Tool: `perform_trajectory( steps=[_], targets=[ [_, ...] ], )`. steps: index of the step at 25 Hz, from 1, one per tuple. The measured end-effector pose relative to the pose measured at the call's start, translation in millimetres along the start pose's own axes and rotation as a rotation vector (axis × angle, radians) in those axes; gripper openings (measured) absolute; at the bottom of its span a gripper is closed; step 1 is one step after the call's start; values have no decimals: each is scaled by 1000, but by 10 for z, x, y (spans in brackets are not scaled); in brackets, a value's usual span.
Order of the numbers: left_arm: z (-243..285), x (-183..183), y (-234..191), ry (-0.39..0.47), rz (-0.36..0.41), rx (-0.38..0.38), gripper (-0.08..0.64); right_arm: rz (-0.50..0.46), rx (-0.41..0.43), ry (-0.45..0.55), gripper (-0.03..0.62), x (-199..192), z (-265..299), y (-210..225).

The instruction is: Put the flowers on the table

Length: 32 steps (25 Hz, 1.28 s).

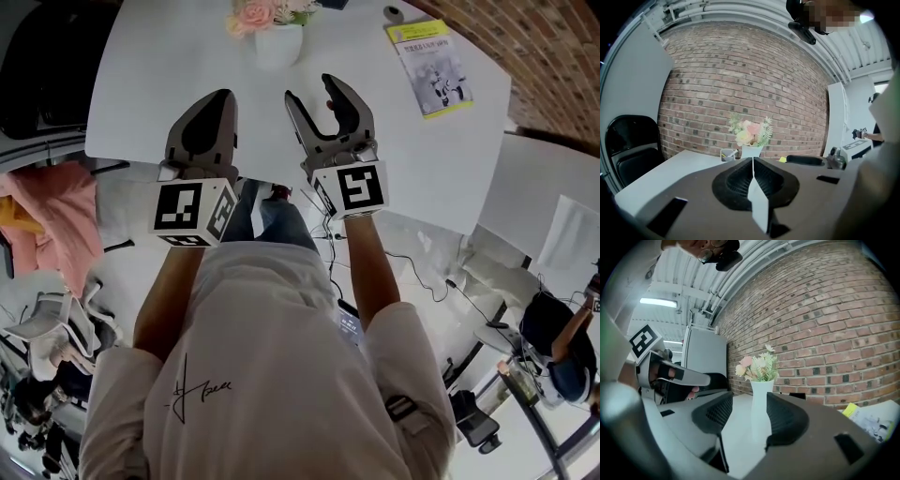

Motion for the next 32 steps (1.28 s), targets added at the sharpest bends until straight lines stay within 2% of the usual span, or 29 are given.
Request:
perform_trajectory(
  steps=[13,20,32],
  targets=[
    [-243,177,171,56,10,-22,11,19,5,-17,193,283,-361,-220],
    [-356,194,238,63,21,-38,11,40,12,-18,133,394,-539,-331],
    [-601,170,375,66,8,-54,11,37,23,-17,104,548,-835,-442]
  ],
)
Point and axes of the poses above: the fingertips, and each gripper's own axes: z forward along the fingers, y to its right, x out of its top, the point moved 3 cm from there along -z, backward along the fingers, and after that the axes turned 5 degrees about y, right-handed, at the moved point
